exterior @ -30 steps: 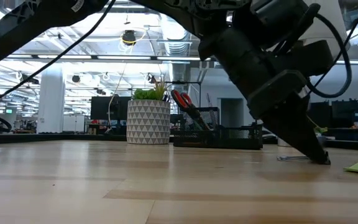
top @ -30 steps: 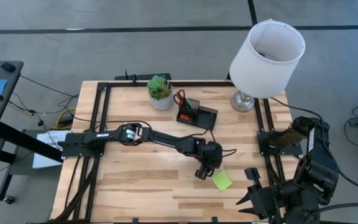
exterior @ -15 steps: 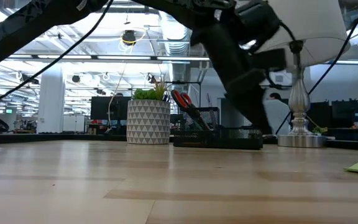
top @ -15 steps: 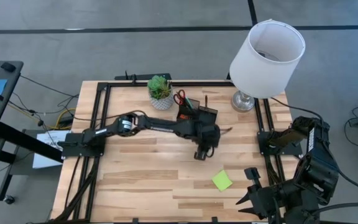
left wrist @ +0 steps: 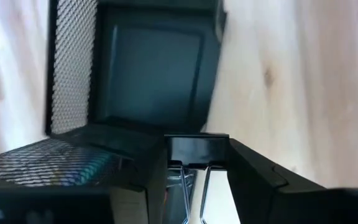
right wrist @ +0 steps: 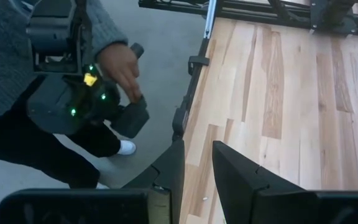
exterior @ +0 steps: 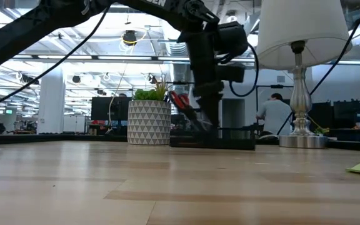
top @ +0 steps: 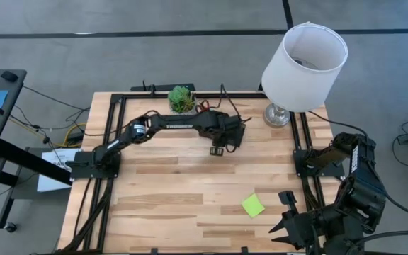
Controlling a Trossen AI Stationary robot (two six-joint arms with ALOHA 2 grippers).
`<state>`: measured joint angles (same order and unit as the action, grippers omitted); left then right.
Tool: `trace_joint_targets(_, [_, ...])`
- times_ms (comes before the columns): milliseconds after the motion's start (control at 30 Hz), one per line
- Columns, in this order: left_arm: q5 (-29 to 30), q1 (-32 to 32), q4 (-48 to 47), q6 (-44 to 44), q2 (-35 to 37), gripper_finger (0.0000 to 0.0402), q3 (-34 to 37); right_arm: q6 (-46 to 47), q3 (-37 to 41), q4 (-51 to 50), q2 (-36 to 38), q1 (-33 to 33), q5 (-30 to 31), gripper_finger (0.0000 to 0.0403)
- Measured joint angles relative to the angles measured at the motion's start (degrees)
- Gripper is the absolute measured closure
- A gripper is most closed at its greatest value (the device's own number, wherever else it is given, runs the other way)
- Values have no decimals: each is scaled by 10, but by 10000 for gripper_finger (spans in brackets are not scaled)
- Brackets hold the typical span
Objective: Pick and place office supplies into organizer
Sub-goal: Put the black binder clip into the black desk organizer
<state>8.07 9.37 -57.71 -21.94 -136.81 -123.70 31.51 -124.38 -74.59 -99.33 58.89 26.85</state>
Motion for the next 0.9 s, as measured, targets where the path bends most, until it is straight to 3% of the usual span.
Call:
trace_joint_targets(167, [57,3,-39,-42,5,273,0,0,0,-1,0,0,0,327])
trace_joint_targets(500, [76,-4,-76,-54,17,273,-30,0,0,-5,0,0,0,327])
trace_joint_targets(900, [100,37,-121,-67,17,273,-31,0,0,-4,0,0,1,327])
